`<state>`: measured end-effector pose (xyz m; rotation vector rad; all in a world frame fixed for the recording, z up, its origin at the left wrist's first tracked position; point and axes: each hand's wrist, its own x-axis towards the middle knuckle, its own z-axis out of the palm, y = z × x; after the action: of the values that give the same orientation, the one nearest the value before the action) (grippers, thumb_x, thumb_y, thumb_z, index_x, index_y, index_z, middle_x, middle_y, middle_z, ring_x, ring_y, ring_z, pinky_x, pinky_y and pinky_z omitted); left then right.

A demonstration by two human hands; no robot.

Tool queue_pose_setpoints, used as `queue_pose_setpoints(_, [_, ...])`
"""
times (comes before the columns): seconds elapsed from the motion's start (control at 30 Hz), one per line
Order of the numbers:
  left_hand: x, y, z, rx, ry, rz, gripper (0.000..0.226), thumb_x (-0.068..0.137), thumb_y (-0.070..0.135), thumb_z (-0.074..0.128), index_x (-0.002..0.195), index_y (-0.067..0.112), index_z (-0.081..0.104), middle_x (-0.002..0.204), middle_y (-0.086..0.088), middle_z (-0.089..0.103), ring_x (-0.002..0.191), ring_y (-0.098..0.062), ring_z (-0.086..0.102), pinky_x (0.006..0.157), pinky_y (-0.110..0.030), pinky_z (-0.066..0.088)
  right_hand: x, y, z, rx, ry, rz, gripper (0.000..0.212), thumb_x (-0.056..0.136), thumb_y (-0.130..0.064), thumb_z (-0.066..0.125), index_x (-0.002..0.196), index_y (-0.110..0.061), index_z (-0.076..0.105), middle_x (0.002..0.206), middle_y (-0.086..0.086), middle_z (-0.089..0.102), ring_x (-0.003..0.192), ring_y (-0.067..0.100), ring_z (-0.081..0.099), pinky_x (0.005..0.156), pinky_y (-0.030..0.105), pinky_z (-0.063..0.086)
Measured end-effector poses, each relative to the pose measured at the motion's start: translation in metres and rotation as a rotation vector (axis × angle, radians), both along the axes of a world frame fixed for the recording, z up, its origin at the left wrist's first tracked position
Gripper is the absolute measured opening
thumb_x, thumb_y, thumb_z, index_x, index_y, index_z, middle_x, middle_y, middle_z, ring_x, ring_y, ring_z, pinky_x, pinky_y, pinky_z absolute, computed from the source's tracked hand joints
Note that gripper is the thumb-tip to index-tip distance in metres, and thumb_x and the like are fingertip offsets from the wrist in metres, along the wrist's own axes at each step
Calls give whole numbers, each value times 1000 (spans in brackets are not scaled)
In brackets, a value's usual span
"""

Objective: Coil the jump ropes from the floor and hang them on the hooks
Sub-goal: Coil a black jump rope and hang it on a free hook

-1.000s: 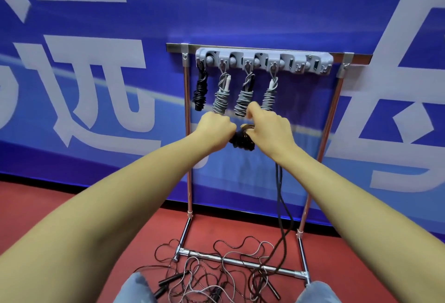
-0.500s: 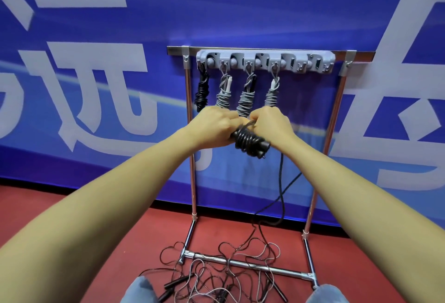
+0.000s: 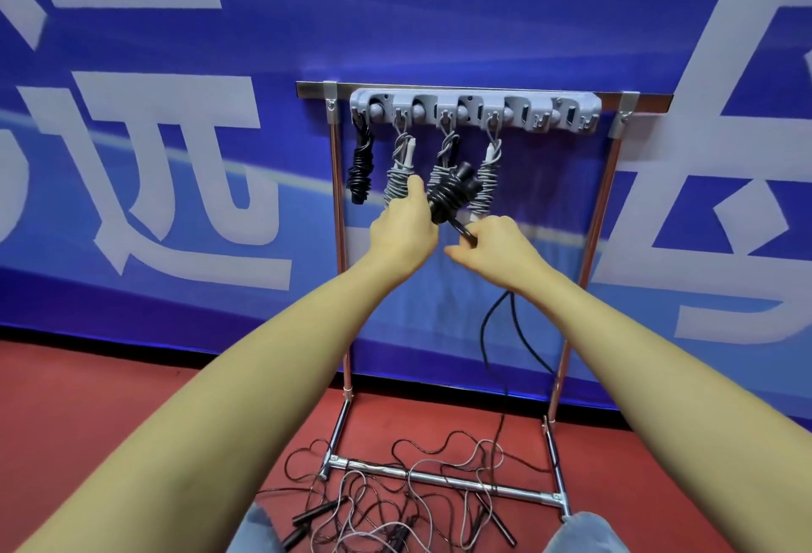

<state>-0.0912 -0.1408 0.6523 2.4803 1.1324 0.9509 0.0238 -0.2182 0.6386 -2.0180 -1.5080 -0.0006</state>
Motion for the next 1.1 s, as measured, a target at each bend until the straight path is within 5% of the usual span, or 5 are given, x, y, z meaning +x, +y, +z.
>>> queue_pose_setpoints(0.3, [-7, 9, -6, 190, 511, 176, 31, 88, -2, 51, 117, 4, 42, 112, -12, 60, 98, -32, 61, 66, -33, 35, -18, -4, -3, -185, -541, 161, 8, 88, -15, 52, 85, -14, 59, 74, 1, 55, 78, 25, 53, 49, 27, 22])
queue_pose_setpoints(0.43, [-10, 9, -4, 334, 737, 131, 23, 87, -1, 53, 109, 4, 58, 107, -6, 62, 97, -27, 63, 64, -30, 35, -29, -5, 0, 28, -880, 65, 24, 58, -5, 78, 73, -18, 66, 60, -2, 59, 47, 23, 56, 51, 17, 0])
queue_pose_setpoints(0.6, [-17, 9, -3, 484, 851, 46, 15, 90, 1, 52, 102, 9, 57, 86, -3, 47, 92, -26, 62, 46, -25, 25, -34, 0, -5, 18, -502, -65, 24, 92, -9, 49, 116, -12, 51, 113, 6, 49, 83, 34, 56, 52, 34, 33])
queue_pose_setpoints(0.97, [-16, 25, 0, 670, 952, -7, 22, 83, -2, 54, 78, 17, 44, 63, 4, 34, 86, -26, 62, 46, -23, 17, -27, 1, -1, 126, -16, -49, 17, 88, -17, 55, 103, -16, 62, 98, 5, 67, 72, 30, 61, 66, 43, 55])
queue_pose_setpoints(1.1, [-22, 24, 3, 776, 960, -223, 42, 58, -2, 69, 54, 16, 31, 52, 4, 16, 49, -18, 32, 47, -20, 6, -18, 11, -4, 118, 169, -185, 33, 84, -42, 69, 76, -14, 52, 73, 1, 58, 65, 26, 54, 51, 30, 40])
